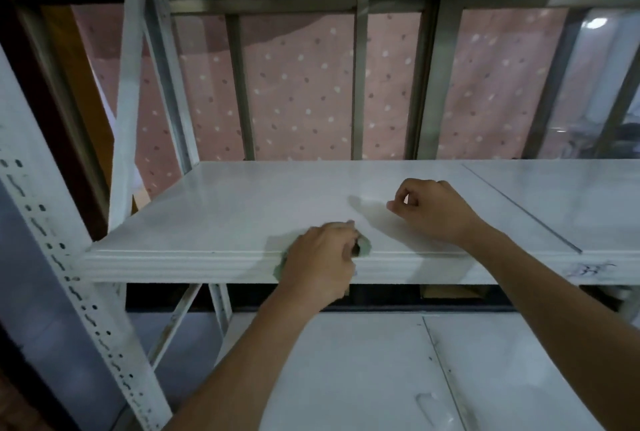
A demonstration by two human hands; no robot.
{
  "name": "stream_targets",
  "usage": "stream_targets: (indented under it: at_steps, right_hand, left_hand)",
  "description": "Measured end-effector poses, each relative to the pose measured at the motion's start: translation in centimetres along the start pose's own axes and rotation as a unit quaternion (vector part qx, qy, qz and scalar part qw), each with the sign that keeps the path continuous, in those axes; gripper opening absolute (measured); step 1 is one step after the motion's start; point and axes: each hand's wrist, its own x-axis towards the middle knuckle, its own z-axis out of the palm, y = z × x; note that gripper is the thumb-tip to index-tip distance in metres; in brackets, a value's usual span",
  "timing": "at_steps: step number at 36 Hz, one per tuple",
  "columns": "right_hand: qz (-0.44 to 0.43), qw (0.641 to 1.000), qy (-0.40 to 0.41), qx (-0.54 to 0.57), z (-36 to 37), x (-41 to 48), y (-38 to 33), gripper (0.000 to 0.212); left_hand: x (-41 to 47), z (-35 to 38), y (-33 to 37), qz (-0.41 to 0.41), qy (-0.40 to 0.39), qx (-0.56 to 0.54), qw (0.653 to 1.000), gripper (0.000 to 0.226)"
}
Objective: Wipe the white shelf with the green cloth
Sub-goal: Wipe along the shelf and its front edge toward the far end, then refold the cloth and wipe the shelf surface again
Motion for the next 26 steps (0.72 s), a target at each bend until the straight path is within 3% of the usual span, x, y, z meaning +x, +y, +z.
stream_targets:
  at_steps: [2, 3, 5, 6, 9, 12, 19, 23, 26]
  right_hand:
    - [0.019, 0.999, 0.007, 0.039, -0.5, -0.4, -0.2, 0.020]
    - [0.026, 0.998, 0.009, 0.051, -0.6, -0.6, -0.4, 0.020]
    - [0.033, 0.998, 0.017, 0.055, -0.8, -0.9, -1.2, 0.021]
    - [0.033, 0.998, 0.024, 0.053, -0.9, -1.0, -1.6, 0.021]
    - [0.032, 0.997, 0.047, 0.047, -1.5, -1.8, -2.7, 0.023]
    - [0.032, 0.998, 0.044, 0.040, -1.9, -3.3, -3.8, 0.025]
    - [0.037, 0.997, 0.030, 0.067, -3.6, -6.2, -3.9, 0.028]
    - [0.048, 0.970, -0.089, 0.222, -5.7, -7.4, -3.6, 0.029]
    - [0.033, 0.951, -0.170, 0.257, -6.9, -8.1, -2.5, 0.041]
  left_hand:
    - [-1.4, 0.6, 0.9, 0.050, -0.050, -0.130, 0.989, 0.042]
    - [-2.6, 1.3, 1.6, 0.065, -0.120, -0.175, 0.975, 0.050]
    - [-5.2, 3.7, 2.7, 0.120, -0.227, -0.176, 0.950, 0.057]
    - [-6.3, 5.0, 2.8, 0.151, -0.232, -0.168, 0.946, 0.053]
    - [-7.8, 7.0, 2.1, 0.146, -0.212, -0.211, 0.943, 0.050]
    - [-7.6, 7.0, 1.6, 0.186, -0.174, -0.244, 0.936, 0.061]
    - [-5.4, 3.0, 2.3, 0.288, -0.054, -0.192, 0.937, 0.087]
    - [-3.7, 1.0, 3.9, 0.341, -0.011, -0.112, 0.933, 0.093]
    - [-2.2, 0.6, 5.2, 0.309, 0.019, -0.100, 0.946, 0.083]
